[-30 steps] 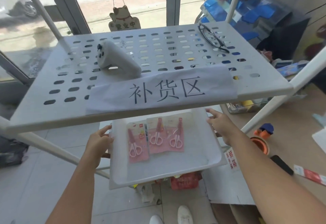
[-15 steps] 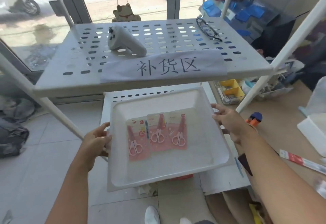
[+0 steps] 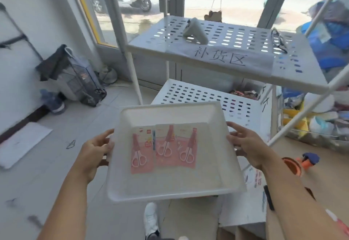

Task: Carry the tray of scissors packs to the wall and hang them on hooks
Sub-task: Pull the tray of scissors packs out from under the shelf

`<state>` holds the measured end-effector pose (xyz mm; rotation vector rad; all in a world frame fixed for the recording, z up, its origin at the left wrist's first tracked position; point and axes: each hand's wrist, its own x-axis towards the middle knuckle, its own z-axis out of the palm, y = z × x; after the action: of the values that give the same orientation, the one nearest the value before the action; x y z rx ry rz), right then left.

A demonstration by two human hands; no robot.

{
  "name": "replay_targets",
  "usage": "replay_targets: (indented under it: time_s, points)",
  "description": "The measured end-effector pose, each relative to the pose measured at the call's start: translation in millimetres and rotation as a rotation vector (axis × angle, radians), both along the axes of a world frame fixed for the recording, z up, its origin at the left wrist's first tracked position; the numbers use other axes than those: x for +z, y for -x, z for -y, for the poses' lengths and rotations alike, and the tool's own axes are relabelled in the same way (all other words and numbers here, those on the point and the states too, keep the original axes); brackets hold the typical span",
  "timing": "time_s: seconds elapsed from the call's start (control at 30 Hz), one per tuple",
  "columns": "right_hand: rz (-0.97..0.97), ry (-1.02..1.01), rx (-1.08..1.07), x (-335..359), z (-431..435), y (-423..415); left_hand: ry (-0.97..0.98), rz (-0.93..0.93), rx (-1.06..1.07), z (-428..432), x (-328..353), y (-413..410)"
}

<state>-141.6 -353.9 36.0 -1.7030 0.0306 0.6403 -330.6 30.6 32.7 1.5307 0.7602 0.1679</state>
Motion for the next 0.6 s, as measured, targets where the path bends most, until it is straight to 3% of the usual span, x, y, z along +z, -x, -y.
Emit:
replay_targets:
  time_s: [0.3,0.6]
  points:
    - [-0.012,-0.022,0.318,-8,-118,39,-0.096,0.007,0.417,-23,3,160]
    - [0.031,-0.019,0.616,-3,-279,141,-0.137,0.038,0.869,-54,-5,334]
